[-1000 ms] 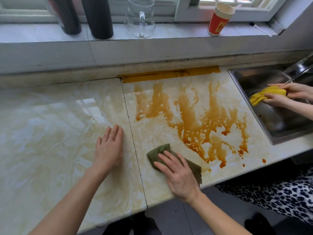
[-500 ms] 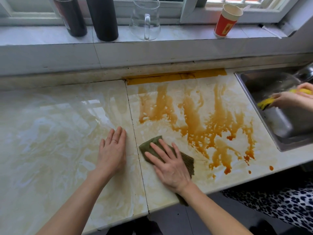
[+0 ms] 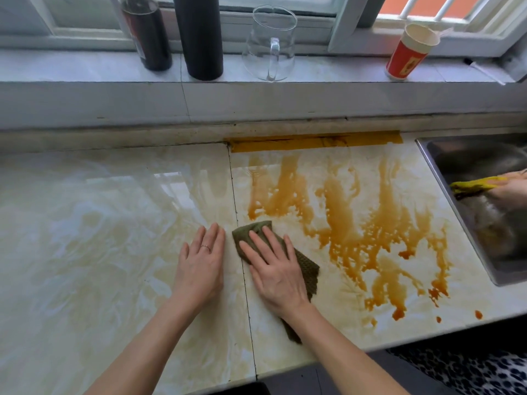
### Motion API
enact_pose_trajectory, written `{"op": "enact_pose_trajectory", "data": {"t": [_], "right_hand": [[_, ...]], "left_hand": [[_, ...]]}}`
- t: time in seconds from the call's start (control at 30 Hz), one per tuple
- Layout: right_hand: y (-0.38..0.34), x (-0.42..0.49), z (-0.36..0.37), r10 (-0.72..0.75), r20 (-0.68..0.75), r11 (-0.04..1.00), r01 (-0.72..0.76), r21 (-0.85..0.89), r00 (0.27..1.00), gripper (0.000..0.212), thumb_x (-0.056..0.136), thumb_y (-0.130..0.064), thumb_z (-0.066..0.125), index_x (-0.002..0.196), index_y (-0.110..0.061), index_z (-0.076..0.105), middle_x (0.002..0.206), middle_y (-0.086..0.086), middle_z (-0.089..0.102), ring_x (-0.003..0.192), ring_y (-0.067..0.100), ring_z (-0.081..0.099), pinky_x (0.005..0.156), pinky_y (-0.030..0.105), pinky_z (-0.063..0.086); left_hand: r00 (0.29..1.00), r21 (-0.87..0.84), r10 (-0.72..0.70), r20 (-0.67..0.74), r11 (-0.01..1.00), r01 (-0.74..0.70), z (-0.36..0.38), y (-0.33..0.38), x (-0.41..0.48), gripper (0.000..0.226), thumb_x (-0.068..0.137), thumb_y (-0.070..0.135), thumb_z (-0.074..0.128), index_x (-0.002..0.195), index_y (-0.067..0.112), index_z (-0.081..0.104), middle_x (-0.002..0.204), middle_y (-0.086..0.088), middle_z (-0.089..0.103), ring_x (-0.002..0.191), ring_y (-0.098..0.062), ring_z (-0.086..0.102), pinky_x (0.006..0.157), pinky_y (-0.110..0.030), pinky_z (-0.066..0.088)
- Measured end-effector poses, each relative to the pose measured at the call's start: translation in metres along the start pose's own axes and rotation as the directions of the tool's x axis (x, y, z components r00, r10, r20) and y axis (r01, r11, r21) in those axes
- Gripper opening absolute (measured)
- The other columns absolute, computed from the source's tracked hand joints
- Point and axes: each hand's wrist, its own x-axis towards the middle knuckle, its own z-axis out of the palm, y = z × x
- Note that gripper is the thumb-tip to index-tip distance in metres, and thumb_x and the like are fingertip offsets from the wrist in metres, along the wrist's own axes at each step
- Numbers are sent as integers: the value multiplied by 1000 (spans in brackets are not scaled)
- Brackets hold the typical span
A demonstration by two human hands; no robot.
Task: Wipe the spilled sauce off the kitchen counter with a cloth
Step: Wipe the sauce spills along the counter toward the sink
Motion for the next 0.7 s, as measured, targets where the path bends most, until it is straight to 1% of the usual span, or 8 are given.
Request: {"op": "enact_pose_trajectory", "data": {"t": [0.13,0.2,0.3,0.37,0.47,0.53,0.6,0.7], "right_hand": [[-3,42,5,44,70,998,-41,-45,997,50,99,-39,34,148,-34,37,157,-3,34,149,23,18,117,59,10],[8,53,4,113,77,991,-108,-74,991,50,99,-42,29,148,-34,37,156,-2,35,148,23,19,118,59,8],[31,54,0,305,-10,950,-305,-73,952,52,98,-43,27,146,-32,40,154,1,38,146,24,23,117,61,12],[37,47,-1,382,-81,922,-386,-40,920,50,98,-41,30,144,-28,46,151,3,42,145,26,27,116,60,17],[23,43,1,320,-115,945,-325,-24,940,49,98,-38,34,143,-23,48,151,5,42,144,28,29,115,59,22],[9,49,6,189,-59,980,-192,-47,980,49,99,-38,35,146,-27,44,155,2,36,146,28,25,116,59,17],[1,64,11,112,-10,992,-112,-55,994,49,100,-40,35,148,-32,39,159,0,29,148,26,19,117,59,11],[6,87,13,120,54,990,-116,-79,991,51,101,-45,27,150,-34,34,161,-1,25,150,25,13,117,59,4]], "left_hand": [[1000,1,-5,6,1000,5,-1,-1,1,67,95,19,34,149,17,-5,158,-1,-9,145,-23,-7,117,-45,11],[1000,-9,-3,9,1000,3,-2,-1,1,68,94,18,34,149,17,-6,158,-1,-10,145,-23,-8,117,-46,10],[1000,-19,-5,14,1000,5,-4,0,0,69,95,17,34,149,17,-9,157,-1,-12,145,-23,-10,118,-45,8],[1000,-14,-7,22,1000,7,-6,0,-1,69,95,18,34,148,18,-10,157,-1,-12,144,-23,-11,118,-45,7],[1000,-14,-21,23,1000,21,-9,1,0,72,94,25,39,149,18,-7,158,-1,-8,145,-23,-8,117,-44,9],[999,-27,-31,17,999,31,-12,4,2,74,92,28,44,150,18,-1,158,-1,-3,145,-23,-4,116,-44,12],[999,-24,-39,15,999,39,-15,6,4,75,91,32,47,150,18,3,158,-1,-1,145,-23,-2,116,-43,15],[999,-23,-51,12,998,52,-18,8,5,72,92,34,47,149,18,8,158,-1,2,145,-23,1,116,-41,16]]}}
